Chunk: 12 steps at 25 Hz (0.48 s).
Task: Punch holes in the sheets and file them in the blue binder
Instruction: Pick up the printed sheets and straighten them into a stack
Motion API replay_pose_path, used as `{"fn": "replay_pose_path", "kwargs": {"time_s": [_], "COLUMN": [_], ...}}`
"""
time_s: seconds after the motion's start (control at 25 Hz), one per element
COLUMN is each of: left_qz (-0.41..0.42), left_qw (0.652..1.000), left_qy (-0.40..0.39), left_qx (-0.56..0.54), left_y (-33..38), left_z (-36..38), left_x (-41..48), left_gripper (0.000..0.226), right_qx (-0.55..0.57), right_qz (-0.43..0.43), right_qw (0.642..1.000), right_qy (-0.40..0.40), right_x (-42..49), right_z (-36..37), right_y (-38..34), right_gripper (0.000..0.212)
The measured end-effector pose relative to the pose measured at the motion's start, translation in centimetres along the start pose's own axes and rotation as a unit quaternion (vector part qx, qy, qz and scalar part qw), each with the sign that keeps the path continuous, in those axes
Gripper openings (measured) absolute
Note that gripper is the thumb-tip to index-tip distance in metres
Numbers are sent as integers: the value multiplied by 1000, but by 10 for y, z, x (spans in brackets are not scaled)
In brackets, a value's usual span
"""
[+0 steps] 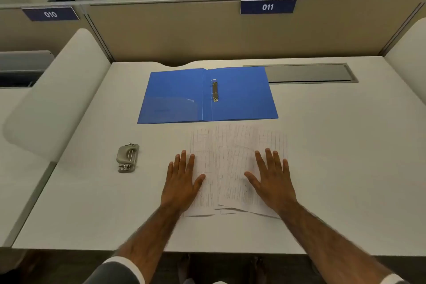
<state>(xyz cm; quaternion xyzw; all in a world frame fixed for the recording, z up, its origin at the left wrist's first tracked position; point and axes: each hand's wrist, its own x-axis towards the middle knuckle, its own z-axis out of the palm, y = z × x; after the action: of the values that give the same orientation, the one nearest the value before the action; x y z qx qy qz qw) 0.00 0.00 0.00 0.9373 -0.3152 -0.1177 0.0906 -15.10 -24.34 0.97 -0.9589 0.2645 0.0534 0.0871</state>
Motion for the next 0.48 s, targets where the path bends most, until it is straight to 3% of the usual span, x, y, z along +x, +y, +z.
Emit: {"fn": "replay_pose_path", "kwargs": {"time_s": [0.24, 0.48], "left_qz": [-8, -13], "left_qw": [1000, 999], "left_qy": [-7, -11], "left_qx": [20, 44], "left_y": [-4, -5], "left_z": [12, 14], "left_x": [-2, 1], "left_gripper": [82, 81], "right_qx": [-28, -26], "right_qz": [-10, -3], "right_qw": [1000, 1000], "right_qy": [-8, -16], "right_x": [-2, -2], "right_z": [11, 23], "right_y": [1, 5], "right_gripper": [93, 87]}}
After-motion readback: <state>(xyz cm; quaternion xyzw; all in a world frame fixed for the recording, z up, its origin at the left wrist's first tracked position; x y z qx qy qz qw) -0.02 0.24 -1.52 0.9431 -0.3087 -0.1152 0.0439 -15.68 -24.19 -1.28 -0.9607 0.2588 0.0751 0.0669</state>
